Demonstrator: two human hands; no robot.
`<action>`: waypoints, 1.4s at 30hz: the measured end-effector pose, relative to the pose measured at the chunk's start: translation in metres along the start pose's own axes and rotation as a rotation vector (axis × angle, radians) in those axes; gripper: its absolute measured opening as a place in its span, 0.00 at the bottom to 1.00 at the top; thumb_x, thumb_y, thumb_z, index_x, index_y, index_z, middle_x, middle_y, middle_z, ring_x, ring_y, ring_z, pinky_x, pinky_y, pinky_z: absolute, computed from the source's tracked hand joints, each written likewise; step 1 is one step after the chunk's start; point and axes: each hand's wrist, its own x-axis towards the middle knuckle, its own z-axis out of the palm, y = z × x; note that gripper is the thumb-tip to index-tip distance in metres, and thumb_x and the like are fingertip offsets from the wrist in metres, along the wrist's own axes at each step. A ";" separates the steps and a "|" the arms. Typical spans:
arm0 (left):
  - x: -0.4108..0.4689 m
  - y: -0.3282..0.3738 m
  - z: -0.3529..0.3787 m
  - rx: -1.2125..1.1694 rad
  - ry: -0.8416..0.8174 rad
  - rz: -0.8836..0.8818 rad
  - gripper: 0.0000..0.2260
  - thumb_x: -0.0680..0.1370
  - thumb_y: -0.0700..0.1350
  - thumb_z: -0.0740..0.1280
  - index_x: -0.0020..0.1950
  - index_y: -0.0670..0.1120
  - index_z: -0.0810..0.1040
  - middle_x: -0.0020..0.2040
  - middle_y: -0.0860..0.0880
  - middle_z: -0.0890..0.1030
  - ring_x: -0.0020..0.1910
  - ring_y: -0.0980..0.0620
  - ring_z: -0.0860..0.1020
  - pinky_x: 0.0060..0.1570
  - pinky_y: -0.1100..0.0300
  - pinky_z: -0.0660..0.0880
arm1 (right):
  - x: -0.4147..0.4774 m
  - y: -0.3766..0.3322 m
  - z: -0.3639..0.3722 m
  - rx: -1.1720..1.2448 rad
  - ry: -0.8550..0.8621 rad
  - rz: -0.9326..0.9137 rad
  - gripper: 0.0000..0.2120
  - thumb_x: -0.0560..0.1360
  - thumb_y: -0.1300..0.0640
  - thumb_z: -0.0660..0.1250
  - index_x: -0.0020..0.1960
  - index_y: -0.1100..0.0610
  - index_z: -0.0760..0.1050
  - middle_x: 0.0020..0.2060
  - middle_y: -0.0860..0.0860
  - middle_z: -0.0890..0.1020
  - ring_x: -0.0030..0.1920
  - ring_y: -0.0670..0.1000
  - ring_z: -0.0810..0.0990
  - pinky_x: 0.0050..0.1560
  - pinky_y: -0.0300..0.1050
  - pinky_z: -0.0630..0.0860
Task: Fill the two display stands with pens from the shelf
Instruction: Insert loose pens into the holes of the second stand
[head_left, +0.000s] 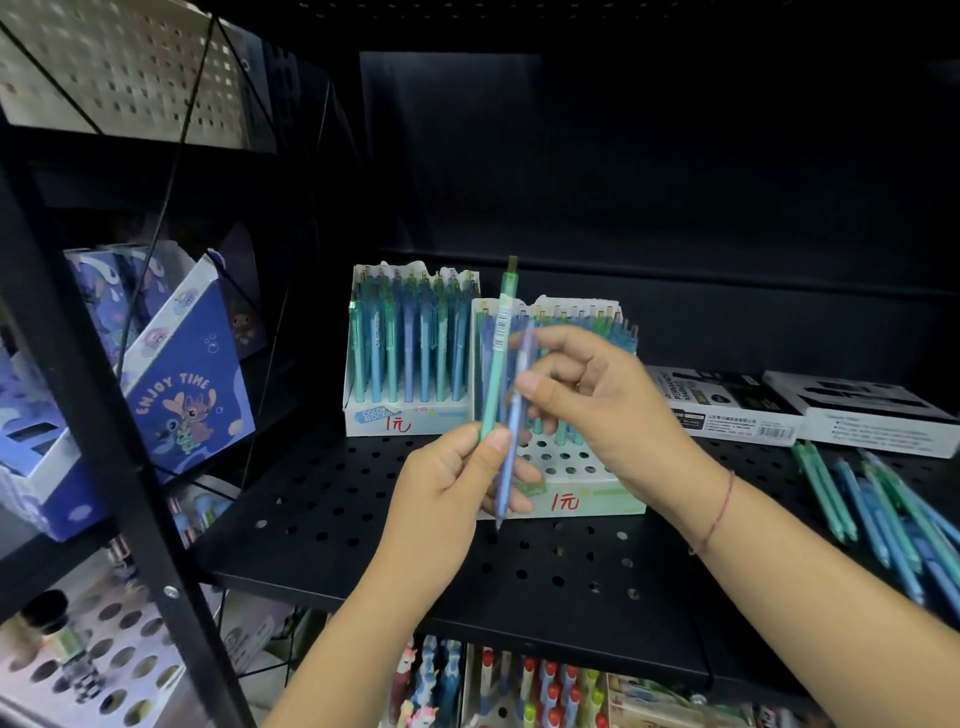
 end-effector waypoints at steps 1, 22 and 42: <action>0.000 -0.001 -0.001 -0.001 0.029 0.007 0.15 0.75 0.53 0.60 0.50 0.46 0.81 0.38 0.46 0.85 0.33 0.48 0.82 0.35 0.63 0.77 | 0.001 -0.002 -0.003 0.008 0.057 -0.013 0.16 0.75 0.65 0.67 0.61 0.57 0.73 0.35 0.54 0.81 0.34 0.48 0.78 0.35 0.38 0.75; -0.001 -0.004 -0.005 -0.040 0.110 0.012 0.12 0.80 0.49 0.59 0.50 0.47 0.81 0.35 0.46 0.83 0.32 0.49 0.80 0.34 0.62 0.76 | 0.004 0.020 -0.011 -0.796 0.285 -0.348 0.20 0.76 0.58 0.67 0.67 0.50 0.71 0.39 0.41 0.73 0.39 0.44 0.74 0.41 0.44 0.77; -0.004 0.000 -0.003 0.157 0.032 0.047 0.12 0.81 0.48 0.60 0.49 0.46 0.82 0.30 0.54 0.80 0.27 0.57 0.76 0.37 0.69 0.71 | 0.008 -0.036 0.000 -0.165 0.132 -0.190 0.17 0.78 0.58 0.65 0.66 0.50 0.70 0.43 0.53 0.82 0.34 0.48 0.80 0.32 0.38 0.74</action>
